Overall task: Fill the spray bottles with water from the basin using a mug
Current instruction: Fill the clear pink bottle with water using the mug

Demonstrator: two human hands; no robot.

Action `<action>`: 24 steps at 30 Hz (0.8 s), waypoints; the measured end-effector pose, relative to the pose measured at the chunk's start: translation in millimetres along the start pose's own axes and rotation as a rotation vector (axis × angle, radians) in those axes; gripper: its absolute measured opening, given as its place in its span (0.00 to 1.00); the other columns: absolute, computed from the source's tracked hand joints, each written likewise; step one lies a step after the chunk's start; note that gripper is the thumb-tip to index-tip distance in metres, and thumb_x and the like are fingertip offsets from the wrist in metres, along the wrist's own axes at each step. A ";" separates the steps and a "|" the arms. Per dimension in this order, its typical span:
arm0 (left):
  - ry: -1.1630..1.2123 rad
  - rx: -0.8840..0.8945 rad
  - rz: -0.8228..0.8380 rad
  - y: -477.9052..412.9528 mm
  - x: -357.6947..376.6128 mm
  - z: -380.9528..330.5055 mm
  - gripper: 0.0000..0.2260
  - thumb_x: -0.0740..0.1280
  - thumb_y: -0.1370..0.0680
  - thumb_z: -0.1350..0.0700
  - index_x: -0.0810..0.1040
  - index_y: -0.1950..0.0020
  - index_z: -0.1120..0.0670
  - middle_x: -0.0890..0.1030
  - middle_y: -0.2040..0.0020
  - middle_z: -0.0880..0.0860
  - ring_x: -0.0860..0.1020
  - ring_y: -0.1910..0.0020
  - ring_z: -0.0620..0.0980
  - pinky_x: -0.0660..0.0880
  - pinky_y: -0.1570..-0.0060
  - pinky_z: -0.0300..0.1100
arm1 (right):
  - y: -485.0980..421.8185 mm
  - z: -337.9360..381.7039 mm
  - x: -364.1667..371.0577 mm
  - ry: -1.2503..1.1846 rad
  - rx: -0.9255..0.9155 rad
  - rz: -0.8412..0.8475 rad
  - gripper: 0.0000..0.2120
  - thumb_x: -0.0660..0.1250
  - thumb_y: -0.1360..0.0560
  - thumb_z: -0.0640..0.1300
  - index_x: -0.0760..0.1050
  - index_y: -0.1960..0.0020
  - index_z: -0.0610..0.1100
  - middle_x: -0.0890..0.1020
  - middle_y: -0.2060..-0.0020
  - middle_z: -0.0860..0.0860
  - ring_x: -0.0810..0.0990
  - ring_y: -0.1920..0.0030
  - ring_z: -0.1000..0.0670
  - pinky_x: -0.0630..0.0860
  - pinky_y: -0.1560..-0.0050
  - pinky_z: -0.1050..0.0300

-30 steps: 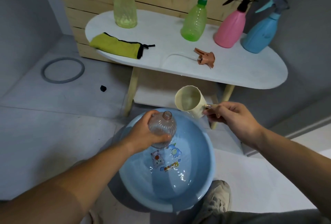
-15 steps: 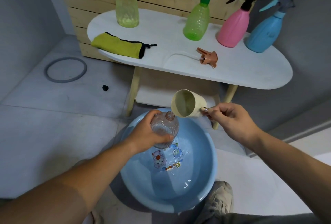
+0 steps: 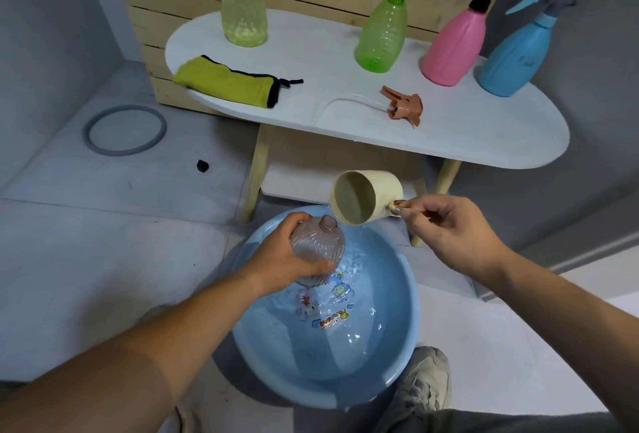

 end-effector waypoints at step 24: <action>0.049 -0.011 0.016 -4.6 5.4 13.0 0.36 0.86 0.37 0.50 0.73 0.34 0.42 0.80 0.41 0.43 0.78 0.47 0.33 0.74 0.54 0.25 | 1.8 10.5 -3.6 0.201 -0.200 -0.008 0.17 0.69 0.25 0.43 0.74 0.68 0.61 0.84 0.55 0.57 0.81 0.43 0.56 0.77 0.49 0.61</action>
Point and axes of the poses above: each hand's wrist, its own y-axis away from the middle knuckle, its own x-axis out of the palm, z = x × y, the point moved 1 cm from there along -y, towards the middle knuckle
